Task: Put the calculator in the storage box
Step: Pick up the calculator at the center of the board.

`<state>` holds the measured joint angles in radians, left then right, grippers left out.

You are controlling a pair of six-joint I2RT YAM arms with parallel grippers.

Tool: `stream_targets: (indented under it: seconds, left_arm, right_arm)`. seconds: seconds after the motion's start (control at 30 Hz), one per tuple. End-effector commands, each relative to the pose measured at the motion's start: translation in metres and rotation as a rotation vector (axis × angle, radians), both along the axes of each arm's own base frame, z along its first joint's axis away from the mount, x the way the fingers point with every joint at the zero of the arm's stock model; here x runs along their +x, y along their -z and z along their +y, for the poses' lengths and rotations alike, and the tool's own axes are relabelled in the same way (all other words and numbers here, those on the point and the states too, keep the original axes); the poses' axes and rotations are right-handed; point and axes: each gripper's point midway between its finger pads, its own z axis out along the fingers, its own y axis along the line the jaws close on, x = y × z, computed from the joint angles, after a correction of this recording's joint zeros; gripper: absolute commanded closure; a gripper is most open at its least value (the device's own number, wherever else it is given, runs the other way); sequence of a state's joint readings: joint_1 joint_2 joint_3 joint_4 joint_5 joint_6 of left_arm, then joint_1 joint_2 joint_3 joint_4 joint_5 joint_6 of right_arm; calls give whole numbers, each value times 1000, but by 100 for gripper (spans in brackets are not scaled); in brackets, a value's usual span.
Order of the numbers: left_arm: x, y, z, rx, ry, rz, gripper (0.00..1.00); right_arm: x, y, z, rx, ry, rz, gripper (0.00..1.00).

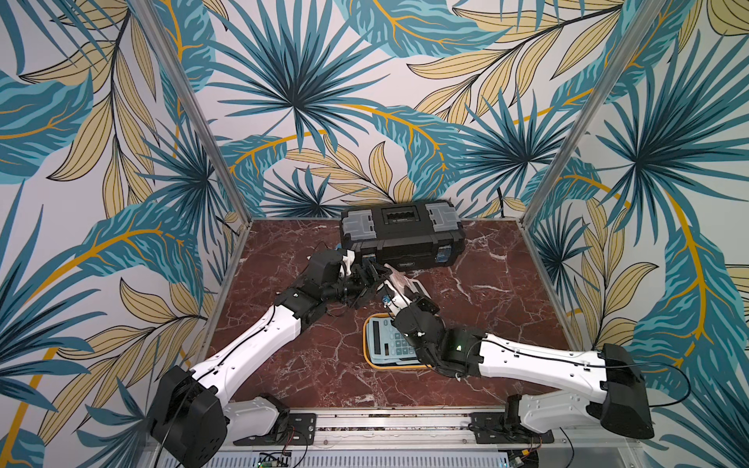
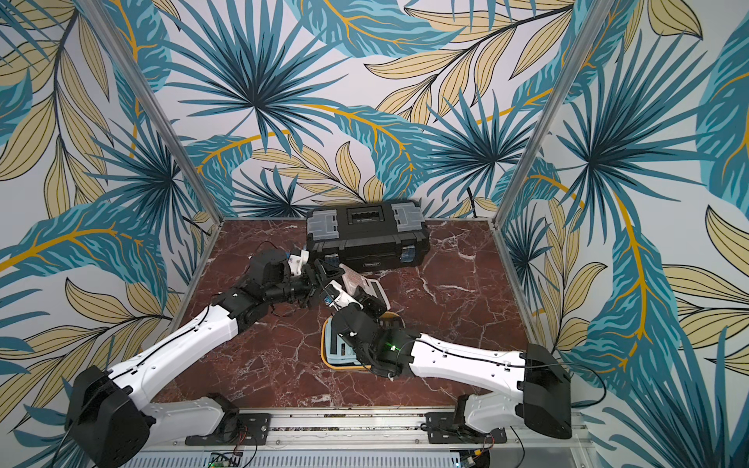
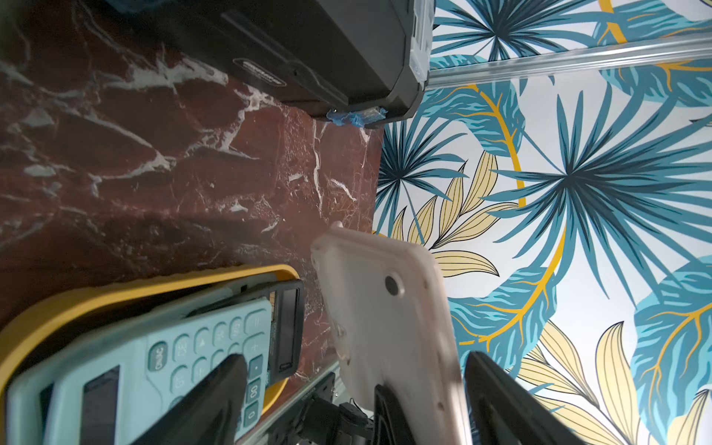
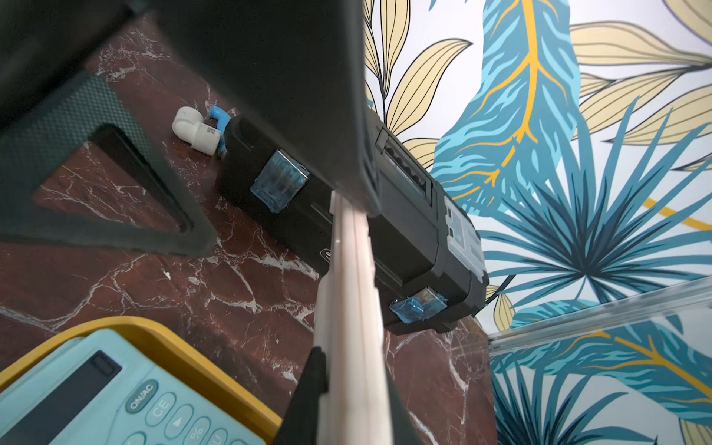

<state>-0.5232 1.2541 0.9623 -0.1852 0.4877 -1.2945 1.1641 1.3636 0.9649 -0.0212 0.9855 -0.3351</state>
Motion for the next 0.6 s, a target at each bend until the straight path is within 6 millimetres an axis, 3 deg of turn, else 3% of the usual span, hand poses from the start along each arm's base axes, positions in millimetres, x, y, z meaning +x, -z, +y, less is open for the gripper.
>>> stream_targets:
  seconds: [0.0,0.57]
  left_arm:
    - [-3,-16,-3,-40,-7,55,7]
    - [8,-7,-9,-23,-9,84,7]
  right_arm:
    - [3,-17,5,-23,47,-75,93]
    - [-4,-1,30,-152,14,-110,93]
